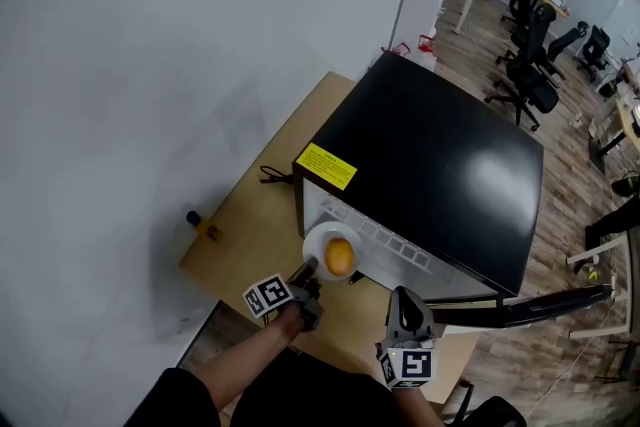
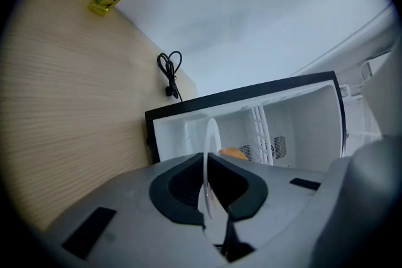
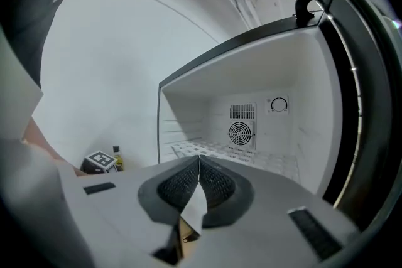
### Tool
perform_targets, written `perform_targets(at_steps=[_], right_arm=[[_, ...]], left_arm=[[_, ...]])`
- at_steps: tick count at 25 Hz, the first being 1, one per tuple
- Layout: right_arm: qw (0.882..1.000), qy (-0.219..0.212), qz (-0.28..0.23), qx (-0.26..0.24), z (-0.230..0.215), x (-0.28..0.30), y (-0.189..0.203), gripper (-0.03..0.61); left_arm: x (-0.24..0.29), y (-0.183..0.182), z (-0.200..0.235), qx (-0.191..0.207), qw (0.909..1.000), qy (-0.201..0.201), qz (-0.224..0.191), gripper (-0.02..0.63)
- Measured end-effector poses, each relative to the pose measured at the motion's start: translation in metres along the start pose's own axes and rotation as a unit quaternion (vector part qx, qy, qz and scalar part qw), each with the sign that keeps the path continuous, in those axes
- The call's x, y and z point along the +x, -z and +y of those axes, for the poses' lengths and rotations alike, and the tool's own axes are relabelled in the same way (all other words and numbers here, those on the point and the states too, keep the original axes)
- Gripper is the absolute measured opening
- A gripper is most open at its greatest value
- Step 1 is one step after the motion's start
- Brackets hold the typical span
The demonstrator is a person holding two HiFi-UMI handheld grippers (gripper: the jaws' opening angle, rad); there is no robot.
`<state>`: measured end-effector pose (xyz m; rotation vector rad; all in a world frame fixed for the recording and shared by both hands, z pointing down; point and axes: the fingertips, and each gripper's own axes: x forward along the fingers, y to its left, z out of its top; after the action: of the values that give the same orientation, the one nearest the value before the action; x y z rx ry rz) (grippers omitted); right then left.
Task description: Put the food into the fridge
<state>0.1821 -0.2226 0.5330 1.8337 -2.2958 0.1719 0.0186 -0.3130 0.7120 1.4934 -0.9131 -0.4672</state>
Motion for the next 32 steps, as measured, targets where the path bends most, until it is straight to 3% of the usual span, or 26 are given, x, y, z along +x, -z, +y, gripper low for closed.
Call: perform_targets(at_steps=[14, 22, 32], right_arm=[[0.999, 0.036, 0.017, 0.009, 0.000, 0.027, 0.040, 0.060], [0.999, 0.031, 0.040, 0.005, 0.003, 0.019, 0.062, 0.060], [0.998, 0.038, 0.056, 0.003, -0.007, 0.006, 0.071, 0.060]], left_arm=[[0.042, 0.013, 0.032, -0.035, 0.9990, -0.012, -0.024, 0.021], [0.073, 0.013, 0.035, -0.013, 0.9998, 0.001, -0.016, 0.021], [0.105, 0.008, 0.050, 0.001, 0.9999, -0.015, -0.004, 0.021]])
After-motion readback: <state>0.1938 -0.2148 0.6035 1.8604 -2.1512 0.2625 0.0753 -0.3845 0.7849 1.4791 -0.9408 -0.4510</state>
